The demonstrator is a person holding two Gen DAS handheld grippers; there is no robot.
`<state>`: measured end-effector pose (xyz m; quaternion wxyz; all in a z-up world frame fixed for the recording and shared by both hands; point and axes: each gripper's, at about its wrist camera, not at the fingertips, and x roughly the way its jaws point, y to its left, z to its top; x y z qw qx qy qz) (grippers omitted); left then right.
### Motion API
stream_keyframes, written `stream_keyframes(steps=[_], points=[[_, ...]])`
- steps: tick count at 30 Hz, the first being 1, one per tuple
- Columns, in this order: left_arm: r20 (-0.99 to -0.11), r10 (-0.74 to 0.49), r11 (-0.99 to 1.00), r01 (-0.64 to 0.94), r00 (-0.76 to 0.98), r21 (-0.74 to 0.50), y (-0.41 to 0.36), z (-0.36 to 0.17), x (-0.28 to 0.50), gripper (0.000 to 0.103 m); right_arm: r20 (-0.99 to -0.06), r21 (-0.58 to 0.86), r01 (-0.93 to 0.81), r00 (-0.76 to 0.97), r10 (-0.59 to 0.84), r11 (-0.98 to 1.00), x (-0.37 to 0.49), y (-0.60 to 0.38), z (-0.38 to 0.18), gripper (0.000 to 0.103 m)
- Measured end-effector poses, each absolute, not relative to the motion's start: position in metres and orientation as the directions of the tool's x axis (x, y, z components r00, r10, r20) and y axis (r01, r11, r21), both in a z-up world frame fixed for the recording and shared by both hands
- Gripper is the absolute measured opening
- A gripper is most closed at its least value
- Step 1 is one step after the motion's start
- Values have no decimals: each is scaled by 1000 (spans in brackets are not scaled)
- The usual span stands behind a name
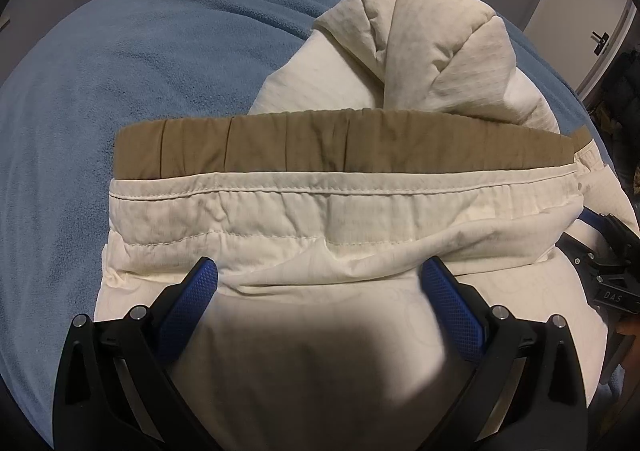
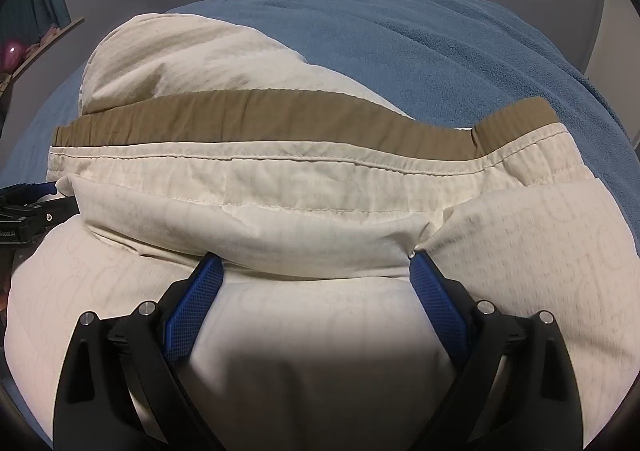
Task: Fold large clothes
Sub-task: 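Release the hem and press the folded edge flat with both tools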
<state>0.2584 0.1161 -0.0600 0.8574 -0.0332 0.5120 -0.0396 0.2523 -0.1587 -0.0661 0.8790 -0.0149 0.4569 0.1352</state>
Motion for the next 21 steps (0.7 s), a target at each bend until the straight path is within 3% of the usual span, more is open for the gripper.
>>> stream_keyframes(steps=[21], points=[[-876, -100, 995, 34, 473, -95, 114, -62, 261, 98, -807, 93, -254, 547, 223, 963, 253, -159, -68, 90]])
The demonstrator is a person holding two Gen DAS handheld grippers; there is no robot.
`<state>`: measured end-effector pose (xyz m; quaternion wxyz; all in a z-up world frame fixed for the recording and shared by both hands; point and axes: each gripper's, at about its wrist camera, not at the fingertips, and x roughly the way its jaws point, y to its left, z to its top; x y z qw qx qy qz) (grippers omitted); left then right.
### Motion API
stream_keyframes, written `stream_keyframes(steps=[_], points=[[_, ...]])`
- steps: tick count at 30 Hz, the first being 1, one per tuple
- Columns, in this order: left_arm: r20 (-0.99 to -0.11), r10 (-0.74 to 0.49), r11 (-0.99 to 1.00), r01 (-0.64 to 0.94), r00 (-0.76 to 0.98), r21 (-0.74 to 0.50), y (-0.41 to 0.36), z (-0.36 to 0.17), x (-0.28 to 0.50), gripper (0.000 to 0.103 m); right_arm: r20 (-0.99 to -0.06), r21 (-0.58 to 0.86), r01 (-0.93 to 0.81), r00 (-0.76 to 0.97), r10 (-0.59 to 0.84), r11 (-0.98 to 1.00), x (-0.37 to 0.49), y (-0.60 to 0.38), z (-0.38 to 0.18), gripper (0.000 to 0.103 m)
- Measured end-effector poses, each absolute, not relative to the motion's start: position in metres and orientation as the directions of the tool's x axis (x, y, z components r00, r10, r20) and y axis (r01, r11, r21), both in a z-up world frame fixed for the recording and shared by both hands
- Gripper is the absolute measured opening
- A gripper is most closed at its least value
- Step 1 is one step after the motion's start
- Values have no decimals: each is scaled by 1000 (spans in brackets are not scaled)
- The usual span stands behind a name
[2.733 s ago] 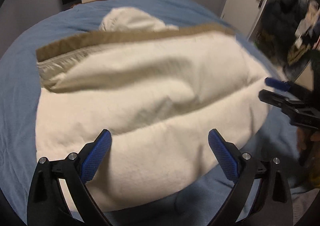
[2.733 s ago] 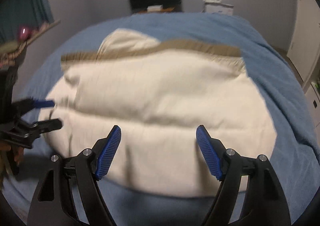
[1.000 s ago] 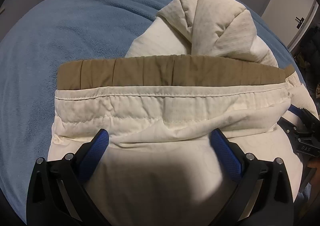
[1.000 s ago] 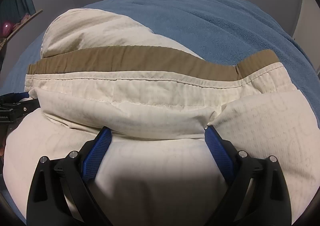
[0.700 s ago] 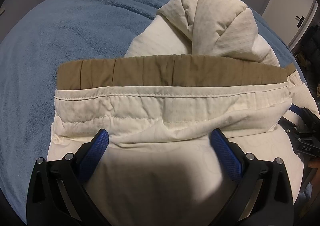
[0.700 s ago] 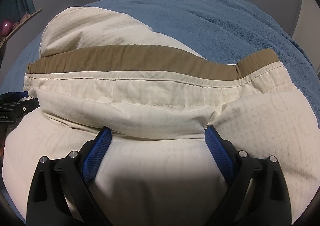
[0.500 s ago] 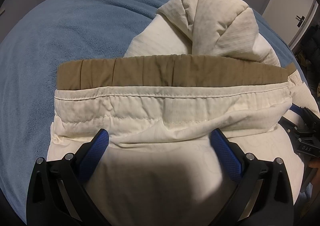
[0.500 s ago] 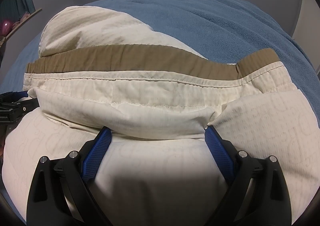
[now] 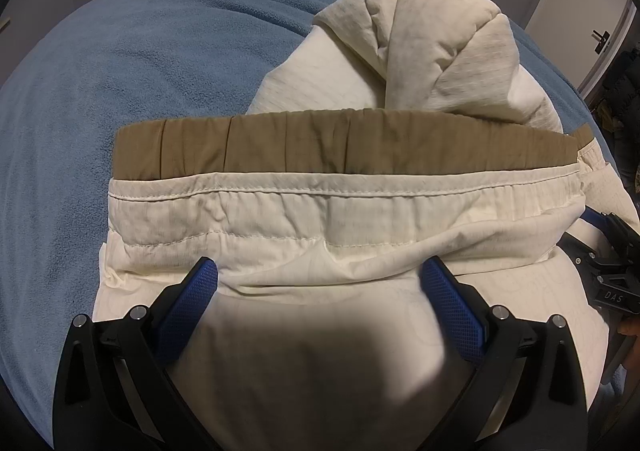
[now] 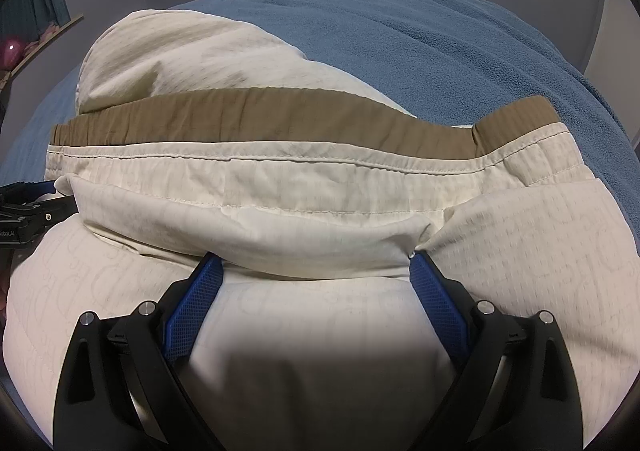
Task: Fold large clothes
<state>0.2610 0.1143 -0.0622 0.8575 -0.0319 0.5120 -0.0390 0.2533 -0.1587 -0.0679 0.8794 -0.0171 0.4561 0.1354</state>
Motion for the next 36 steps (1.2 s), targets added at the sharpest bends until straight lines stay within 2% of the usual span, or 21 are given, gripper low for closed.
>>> stream_keyframes(steps=[16, 22, 29, 36], points=[[-864, -92, 996, 26, 494, -91, 113, -63, 261, 98, -796, 93, -256, 562, 227, 962, 251, -159, -68, 90], [-846, -128, 991, 27, 517, -134, 114, -40, 230, 96, -767, 155, -279, 571, 293, 948, 221, -183, -43, 90], [-881, -136, 988, 122, 452, -90, 100, -25, 187, 96, -747, 11, -342, 621, 235, 939, 162, -207, -16, 90], [-902, -78, 990, 138, 426, -20, 95, -47, 164, 97, -760, -48, -328, 625, 178, 944, 143, -223, -47, 90]])
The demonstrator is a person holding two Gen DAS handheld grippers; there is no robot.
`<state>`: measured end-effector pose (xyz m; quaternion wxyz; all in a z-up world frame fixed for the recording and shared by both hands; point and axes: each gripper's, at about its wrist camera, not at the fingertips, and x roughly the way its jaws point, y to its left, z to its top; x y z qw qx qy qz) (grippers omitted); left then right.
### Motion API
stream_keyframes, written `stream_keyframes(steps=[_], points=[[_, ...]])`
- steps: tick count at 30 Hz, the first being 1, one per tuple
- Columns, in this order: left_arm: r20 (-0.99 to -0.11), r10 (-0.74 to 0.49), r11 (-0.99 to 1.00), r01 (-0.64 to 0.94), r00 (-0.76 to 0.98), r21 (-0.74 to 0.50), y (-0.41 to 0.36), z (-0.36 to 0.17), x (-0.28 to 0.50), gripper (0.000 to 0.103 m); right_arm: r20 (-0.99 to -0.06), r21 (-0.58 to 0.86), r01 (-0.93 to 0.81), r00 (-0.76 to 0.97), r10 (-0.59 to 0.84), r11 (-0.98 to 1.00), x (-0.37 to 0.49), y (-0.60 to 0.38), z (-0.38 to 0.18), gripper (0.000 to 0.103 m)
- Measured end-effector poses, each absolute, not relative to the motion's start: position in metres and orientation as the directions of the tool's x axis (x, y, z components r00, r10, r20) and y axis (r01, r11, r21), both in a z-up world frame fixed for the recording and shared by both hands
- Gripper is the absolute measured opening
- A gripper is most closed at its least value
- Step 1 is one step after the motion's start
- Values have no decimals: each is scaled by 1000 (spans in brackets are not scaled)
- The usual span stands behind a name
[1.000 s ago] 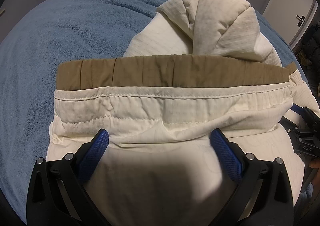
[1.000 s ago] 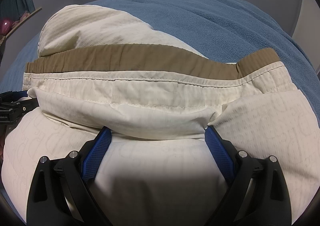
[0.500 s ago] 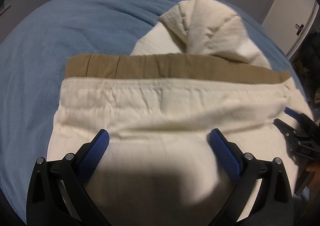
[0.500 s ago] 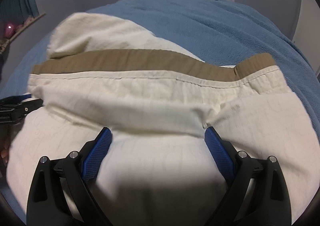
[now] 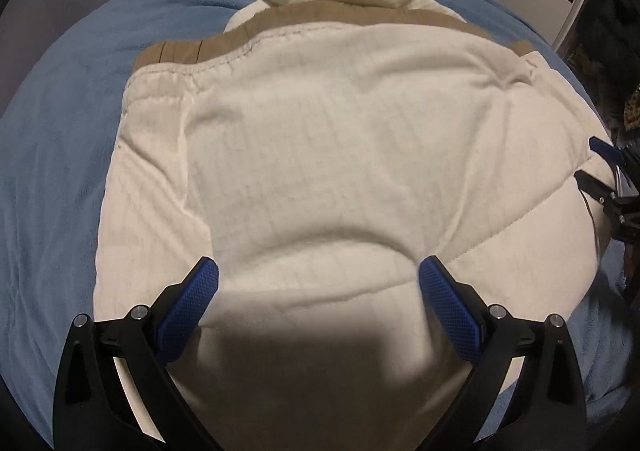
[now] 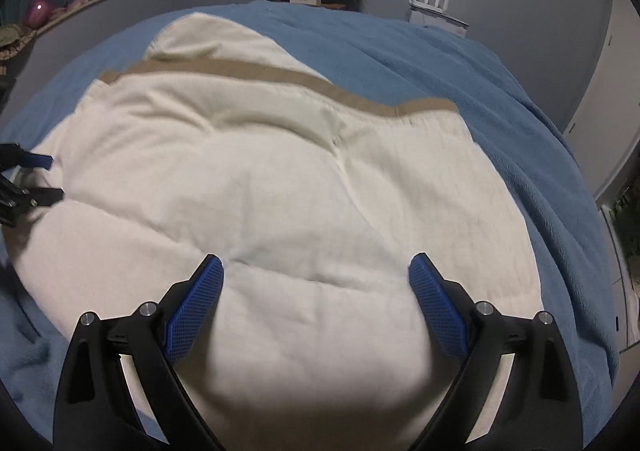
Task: Fold large clothes
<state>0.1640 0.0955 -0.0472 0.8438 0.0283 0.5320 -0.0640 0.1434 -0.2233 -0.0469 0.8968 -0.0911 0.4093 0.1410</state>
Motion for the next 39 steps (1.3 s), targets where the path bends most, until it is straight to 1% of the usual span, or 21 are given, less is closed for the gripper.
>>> stream_keyframes(steps=[3, 6, 13, 19, 23, 27, 29, 30, 34, 36, 39], points=[[-902, -74, 990, 140, 425, -15, 98, -58, 167, 98, -777, -15, -315, 601, 187, 949, 147, -228, -58, 90], [-902, -53, 989, 146, 429, 11, 101, -65, 168, 98, -777, -18, -308, 603, 180, 951, 147, -229, -64, 90], [-892, -48, 989, 147, 449, 21, 99, -69, 178, 98, -779, -28, -286, 606, 158, 958, 148, -226, -64, 90], [-895, -2, 995, 86, 447, 41, 86, -53, 140, 96, -794, -42, -267, 594, 130, 963, 128, -225, -39, 90], [-895, -22, 996, 89, 445, 19, 76, -46, 109, 96, -783, -44, -269, 607, 134, 962, 106, -231, -26, 90], [-919, -36, 995, 101, 393, 5, 68, -51, 86, 96, -804, -97, -256, 589, 76, 962, 93, -233, -34, 90], [-926, -10, 991, 128, 379, 42, 61, -56, 74, 96, -826, -103, -237, 561, 50, 966, 93, -240, -42, 90], [-928, 21, 986, 145, 371, 80, 58, -62, 69, 96, -837, -98, -224, 546, 42, 970, 94, -243, -46, 90], [-935, 102, 967, 186, 340, 173, 47, -83, 69, 98, -859, -46, -188, 509, 58, 981, 99, -256, -64, 92], [-939, 129, 960, 199, 318, 199, 43, -94, 73, 98, -868, -19, -171, 492, 69, 985, 101, -261, -72, 93], [-936, 141, 954, 207, 324, 215, 39, -95, 72, 98, -871, -7, -164, 485, 75, 986, 103, -262, -71, 93]])
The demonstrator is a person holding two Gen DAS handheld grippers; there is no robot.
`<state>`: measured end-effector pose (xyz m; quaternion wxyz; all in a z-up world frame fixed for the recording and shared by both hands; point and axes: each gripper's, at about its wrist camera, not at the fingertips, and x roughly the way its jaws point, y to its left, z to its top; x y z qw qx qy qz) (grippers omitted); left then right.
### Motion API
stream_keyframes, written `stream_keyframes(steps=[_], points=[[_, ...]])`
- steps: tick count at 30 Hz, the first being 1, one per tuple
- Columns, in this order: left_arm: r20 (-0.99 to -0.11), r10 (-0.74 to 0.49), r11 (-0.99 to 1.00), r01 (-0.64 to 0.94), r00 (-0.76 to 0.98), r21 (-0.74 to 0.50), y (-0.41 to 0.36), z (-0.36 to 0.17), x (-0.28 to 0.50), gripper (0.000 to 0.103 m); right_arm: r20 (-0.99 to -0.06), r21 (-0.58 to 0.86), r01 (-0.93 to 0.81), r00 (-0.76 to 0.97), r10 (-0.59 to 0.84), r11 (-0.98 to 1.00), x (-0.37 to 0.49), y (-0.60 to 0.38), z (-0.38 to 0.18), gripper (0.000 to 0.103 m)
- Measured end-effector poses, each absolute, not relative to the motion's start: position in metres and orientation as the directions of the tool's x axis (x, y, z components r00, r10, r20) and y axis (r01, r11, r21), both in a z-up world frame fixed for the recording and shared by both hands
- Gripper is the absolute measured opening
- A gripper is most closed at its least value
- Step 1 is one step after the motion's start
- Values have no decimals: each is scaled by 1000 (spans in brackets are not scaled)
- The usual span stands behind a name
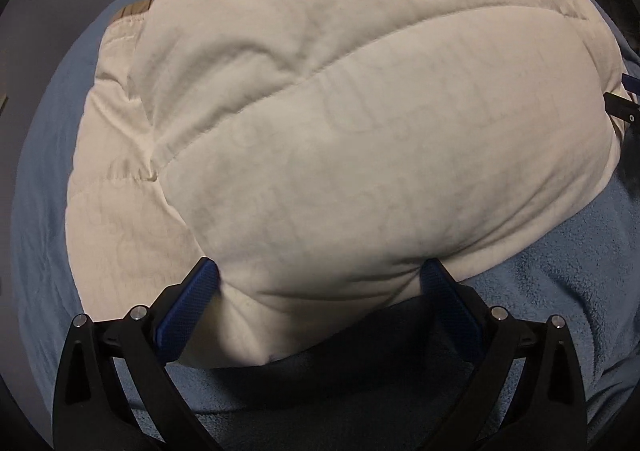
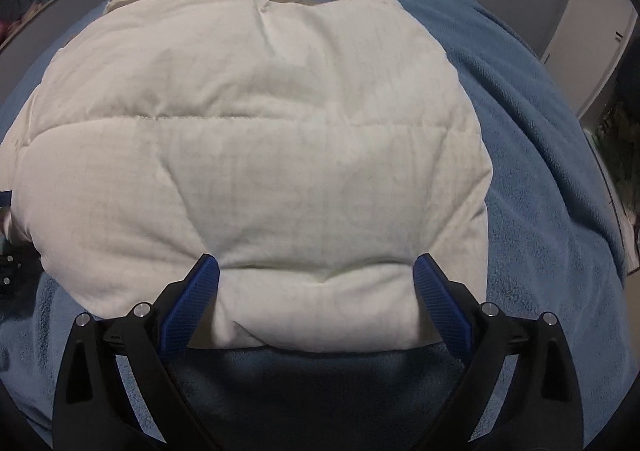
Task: Fold large clothes
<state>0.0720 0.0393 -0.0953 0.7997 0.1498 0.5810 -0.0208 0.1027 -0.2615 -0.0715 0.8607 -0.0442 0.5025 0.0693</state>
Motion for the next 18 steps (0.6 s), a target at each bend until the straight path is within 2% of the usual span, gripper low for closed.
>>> stream_keyframes(steps=[3, 5, 9, 11, 15, 18], points=[[-936, 62, 968, 210, 345, 141, 33, -80, 69, 96, -855, 15, -163, 510, 97, 986, 101, -269, -53, 93], [-930, 0, 974, 211, 368, 84, 40, -63, 67, 96, -807, 54, -157, 574, 136, 986, 99, -285, -28, 93], [-874, -54, 981, 188, 483, 43, 60, -15, 76, 96, -757, 129, -100, 633, 164, 987, 118, -319, 2, 93], [-848, -45, 988, 150, 528, 41, 74, 5, 83, 96, -751, 150, -69, 640, 159, 986, 134, -334, 9, 93], [-825, -7, 999, 47, 565, 24, 119, 26, 125, 96, -762, 92, -78, 636, 120, 993, 164, -342, 6, 93], [-843, 109, 994, -55, 526, 94, 154, 15, 158, 96, -772, 84, -86, 624, 120, 993, 184, -348, -4, 93]])
